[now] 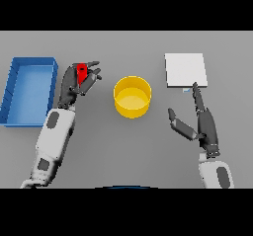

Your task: Pick up the red beaker and tilt it to pour out 1 green nut into yellow bowl. Pick up the yellow bowl and place it on the metallic measuring scale.

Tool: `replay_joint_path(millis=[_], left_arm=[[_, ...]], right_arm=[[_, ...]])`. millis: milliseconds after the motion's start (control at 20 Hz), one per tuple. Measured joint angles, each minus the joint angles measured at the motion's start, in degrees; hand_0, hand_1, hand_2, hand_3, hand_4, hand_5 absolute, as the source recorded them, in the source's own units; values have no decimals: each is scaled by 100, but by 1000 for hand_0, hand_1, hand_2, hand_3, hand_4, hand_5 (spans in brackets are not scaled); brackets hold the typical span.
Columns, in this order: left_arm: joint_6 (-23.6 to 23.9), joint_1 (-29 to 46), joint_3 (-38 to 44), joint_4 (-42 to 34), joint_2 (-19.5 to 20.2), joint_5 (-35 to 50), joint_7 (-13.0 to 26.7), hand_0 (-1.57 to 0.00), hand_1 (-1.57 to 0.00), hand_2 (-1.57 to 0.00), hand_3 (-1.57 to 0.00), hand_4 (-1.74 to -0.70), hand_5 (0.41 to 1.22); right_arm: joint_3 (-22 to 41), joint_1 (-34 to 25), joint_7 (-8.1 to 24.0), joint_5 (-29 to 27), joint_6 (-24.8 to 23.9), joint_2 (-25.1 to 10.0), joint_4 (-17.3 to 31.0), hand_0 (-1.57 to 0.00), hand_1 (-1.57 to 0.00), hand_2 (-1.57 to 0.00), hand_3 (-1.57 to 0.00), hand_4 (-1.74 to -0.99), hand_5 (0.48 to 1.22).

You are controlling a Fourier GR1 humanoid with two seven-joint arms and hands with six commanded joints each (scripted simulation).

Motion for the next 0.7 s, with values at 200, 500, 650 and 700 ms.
replay_joint_path(millis=[200, 500, 650, 700], left_arm=[[-77, -95, -505, -540, 345, -411, 432, -1561, -1561, -1561, -1558, -1728, 1121], [-415, -404, -1293, -653, 843, -1132, 1276, -1564, -1565, -1565, -1562, -1733, 1111], [-440, -616, -1501, -517, 959, -1329, 1491, -1567, -1567, -1567, -1565, -1736, 1117], [-439, -710, -1652, -474, 1077, -1543, 1642, -1568, -1568, -1568, -1567, -1737, 1128]], right_arm=[[-37, 49, -84, -81, 87, -84, -71, 1, 1, 1, 1, -1257, 663], [29, 54, 33, 92, 10, -67, -90, 1, 1, 1, 1, -1256, 678], [19, 9, 126, 77, 19, -59, -43, 1, 1, 1, 1, -1255, 681], [46, 64, 70, 88, 24, -40, -40, 1, 1, 1, 1, -1254, 683]])
